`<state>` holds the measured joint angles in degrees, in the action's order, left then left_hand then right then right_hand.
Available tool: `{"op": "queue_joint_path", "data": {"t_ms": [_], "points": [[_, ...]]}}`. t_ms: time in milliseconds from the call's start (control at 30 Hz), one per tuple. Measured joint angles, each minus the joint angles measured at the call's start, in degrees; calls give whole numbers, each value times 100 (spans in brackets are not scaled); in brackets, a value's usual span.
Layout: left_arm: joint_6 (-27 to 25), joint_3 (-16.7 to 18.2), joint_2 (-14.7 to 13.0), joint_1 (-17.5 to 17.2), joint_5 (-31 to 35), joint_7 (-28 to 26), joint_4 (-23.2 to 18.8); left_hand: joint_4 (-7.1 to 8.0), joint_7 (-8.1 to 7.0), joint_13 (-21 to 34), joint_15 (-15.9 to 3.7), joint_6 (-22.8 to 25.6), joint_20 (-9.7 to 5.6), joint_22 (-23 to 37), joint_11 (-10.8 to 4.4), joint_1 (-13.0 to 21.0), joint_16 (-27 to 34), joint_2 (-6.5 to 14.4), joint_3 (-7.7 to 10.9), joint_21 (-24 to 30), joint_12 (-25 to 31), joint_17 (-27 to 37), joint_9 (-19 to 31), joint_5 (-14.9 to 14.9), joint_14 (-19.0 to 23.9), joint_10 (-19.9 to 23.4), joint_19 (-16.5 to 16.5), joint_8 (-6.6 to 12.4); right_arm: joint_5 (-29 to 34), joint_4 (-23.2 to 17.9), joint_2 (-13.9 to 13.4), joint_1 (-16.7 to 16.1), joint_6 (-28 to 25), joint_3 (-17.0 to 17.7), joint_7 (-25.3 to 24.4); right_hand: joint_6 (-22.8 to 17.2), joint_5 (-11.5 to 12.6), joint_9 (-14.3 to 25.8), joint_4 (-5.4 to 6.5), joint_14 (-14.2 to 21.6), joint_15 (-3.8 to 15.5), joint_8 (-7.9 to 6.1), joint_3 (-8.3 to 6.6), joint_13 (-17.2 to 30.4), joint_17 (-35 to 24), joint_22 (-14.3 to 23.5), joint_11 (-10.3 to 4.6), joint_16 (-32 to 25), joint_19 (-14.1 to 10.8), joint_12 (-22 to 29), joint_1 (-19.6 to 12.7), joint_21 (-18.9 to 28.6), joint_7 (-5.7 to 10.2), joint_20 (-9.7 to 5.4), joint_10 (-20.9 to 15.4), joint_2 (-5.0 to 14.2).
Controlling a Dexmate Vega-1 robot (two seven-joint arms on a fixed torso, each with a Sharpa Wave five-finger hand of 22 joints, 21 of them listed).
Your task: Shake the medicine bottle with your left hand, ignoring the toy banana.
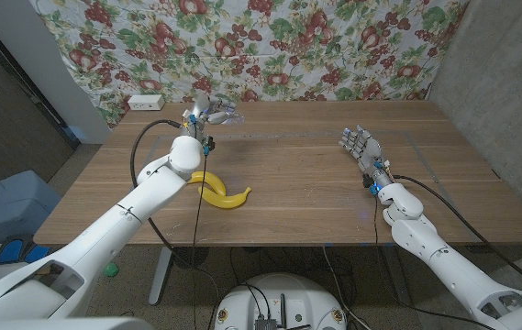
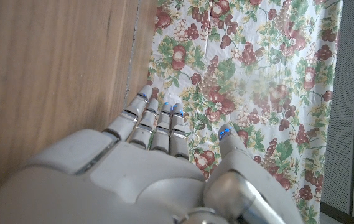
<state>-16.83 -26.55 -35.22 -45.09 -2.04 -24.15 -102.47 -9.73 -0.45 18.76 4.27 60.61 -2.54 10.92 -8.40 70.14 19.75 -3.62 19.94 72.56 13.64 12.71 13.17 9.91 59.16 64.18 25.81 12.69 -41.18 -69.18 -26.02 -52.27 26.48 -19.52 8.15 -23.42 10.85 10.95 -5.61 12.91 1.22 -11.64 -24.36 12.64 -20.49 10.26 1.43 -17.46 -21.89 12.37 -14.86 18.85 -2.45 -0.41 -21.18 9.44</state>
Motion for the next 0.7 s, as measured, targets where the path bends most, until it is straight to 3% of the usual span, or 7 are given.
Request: {"op": "queue_joint_path", "data": {"t_ms": [533, 700], "points": [[-2133, -550, -315, 678, 37, 706, -483, 0, 0, -21, 0, 0, -2, -32, 0, 0, -2, 0, -1, 35, -12, 0, 0, -1, 0, 0, -4, 0, -2, -47, -1, -46, 17, 5, -17, 0, 0, 0, 0, 0, 0, 0, 0, 0, 0, -1, 0, 0, 0, 0, 0, -25, 0, 0, 0, 0], [-2185, -755, -377, 967, 31, 731, -527, 0, 0, -40, 1, 0, -12, -31, 0, 0, -9, 0, -2, 46, -46, 0, 0, -1, 1, 0, -32, 0, -2, -48, -1, -47, 19, 5, -20, 0, 0, 0, 0, 0, 0, 0, 0, 0, 0, -1, 0, 0, 0, 0, 0, -25, 0, 0, 0, 0]]}}
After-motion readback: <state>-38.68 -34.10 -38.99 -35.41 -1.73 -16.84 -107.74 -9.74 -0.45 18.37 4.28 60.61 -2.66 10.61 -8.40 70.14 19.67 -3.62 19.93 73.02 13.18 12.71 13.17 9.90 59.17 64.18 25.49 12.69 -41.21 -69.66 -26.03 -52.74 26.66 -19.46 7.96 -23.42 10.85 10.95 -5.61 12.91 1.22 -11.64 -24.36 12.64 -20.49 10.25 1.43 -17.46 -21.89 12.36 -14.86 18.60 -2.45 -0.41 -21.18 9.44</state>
